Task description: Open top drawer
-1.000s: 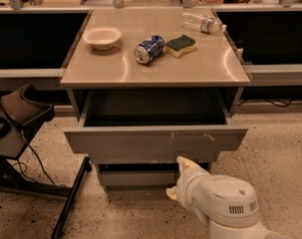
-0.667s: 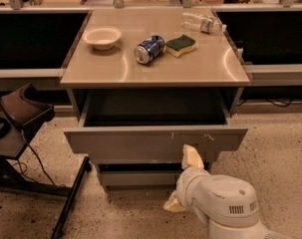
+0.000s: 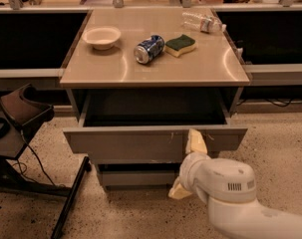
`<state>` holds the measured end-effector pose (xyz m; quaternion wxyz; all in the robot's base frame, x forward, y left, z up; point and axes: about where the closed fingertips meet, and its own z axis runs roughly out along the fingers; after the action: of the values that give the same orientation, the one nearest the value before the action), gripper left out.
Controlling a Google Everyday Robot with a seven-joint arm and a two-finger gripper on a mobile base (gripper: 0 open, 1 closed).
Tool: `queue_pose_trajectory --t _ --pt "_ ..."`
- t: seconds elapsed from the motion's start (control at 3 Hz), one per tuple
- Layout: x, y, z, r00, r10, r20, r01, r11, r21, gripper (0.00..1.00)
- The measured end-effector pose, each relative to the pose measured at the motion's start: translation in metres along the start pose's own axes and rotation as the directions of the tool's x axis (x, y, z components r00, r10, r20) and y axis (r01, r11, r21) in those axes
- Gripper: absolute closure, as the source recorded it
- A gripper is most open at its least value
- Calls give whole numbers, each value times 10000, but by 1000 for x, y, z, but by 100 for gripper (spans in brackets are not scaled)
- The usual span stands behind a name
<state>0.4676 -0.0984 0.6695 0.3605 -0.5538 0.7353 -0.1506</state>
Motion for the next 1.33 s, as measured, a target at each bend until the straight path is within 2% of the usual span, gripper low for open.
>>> queue_pose_trajectory --t 0.33,0.67,1.0,1.33 --pt "7 -60 29 9988 -264 -406 283 9985 478 0" --pt "9 -113 55 9974 -418 -587 457 9967 670 0" --pt "12 -125 52 9947 -776 -672 828 9936 773 0" --pt "13 -125 53 9947 -776 -670 827 9936 768 0"
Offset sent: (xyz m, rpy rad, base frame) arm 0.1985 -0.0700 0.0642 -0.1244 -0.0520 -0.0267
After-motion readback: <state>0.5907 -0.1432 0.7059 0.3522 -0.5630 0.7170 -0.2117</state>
